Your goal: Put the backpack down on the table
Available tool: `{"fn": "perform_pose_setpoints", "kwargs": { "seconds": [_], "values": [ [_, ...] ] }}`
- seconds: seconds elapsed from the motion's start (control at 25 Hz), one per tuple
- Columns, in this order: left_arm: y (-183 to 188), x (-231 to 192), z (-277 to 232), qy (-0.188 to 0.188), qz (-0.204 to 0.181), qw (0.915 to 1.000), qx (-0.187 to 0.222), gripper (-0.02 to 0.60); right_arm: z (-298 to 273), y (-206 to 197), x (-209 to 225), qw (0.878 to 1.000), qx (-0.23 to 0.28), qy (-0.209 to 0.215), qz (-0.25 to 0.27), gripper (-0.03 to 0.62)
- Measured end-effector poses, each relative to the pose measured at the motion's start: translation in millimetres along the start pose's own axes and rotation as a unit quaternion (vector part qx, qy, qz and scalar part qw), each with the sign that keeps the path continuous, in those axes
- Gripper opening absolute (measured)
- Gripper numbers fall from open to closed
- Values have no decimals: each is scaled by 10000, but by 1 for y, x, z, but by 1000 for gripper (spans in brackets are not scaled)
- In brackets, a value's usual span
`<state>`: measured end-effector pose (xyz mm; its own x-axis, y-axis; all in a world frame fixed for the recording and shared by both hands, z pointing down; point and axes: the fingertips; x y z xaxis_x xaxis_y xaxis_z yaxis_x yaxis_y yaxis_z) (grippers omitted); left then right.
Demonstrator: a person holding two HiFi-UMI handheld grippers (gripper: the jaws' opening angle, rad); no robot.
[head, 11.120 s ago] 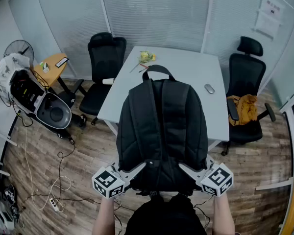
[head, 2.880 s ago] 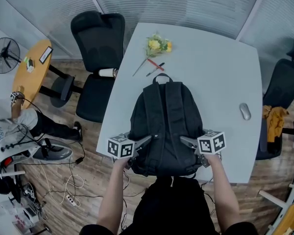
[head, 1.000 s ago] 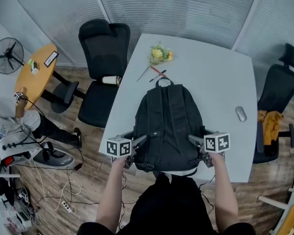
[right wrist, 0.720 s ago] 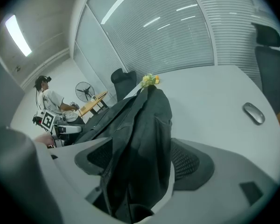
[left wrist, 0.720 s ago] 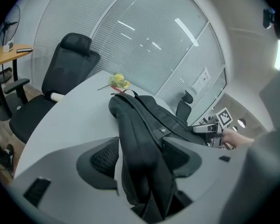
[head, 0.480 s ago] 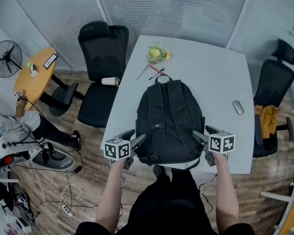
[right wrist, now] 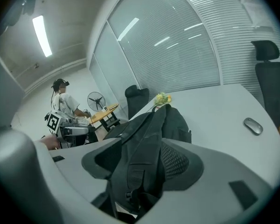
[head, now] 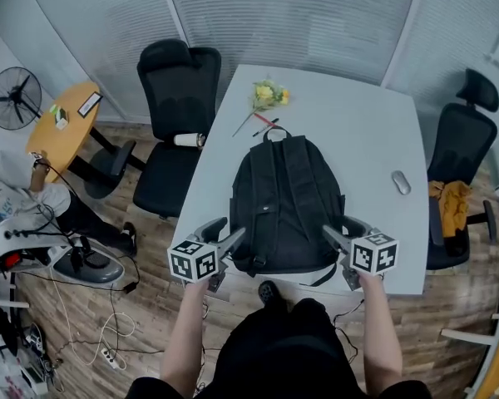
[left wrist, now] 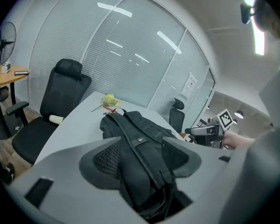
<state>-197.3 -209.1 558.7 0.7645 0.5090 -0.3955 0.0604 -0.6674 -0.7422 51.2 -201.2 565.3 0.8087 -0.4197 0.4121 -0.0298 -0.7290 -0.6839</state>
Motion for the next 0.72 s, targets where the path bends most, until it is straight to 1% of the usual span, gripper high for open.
{"fn": "perform_pose_setpoints", "kwargs": {
  "seconds": [0.12, 0.2, 0.32, 0.4, 0.48, 0.56, 0.64, 0.72],
  "values": [
    [5, 18, 8, -14, -85, 9998, 193, 264, 9, 3, -15, 9995, 139, 150, 247, 240],
    [8, 31, 12, -26, -130, 9994, 305, 248, 15, 3, -23, 9987, 189, 237, 399, 221],
    [7, 52, 16, -35, -156, 9992, 377, 235, 26, 1, -34, 9976, 245, 315, 571, 203],
    [5, 67, 18, -39, -182, 9989, 421, 221, 35, 0, -41, 9965, 318, 388, 675, 164],
    [4, 83, 19, -33, -219, 9986, 477, 218, 44, -1, -50, 9951, 402, 490, 761, 155],
    [0, 99, 21, -38, -263, 9982, 533, 186, 52, -5, -60, 9934, 451, 599, 862, 140],
    [-3, 117, 24, -44, -326, 9977, 595, 173, 62, -10, -72, 9917, 476, 708, 964, 132],
    [-4, 135, 28, -57, -400, 9968, 695, 126, 72, -15, -81, 9900, 529, 801, 1034, 121]
  ]
}}
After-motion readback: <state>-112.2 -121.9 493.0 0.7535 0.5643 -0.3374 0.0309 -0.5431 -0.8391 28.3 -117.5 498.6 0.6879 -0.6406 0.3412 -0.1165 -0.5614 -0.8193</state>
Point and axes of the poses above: the fingertips, and each gripper's own axes: z backward along the fingers, x to its right, y out of its top, and after that the axes turned 6 degrees about -x, right-handed
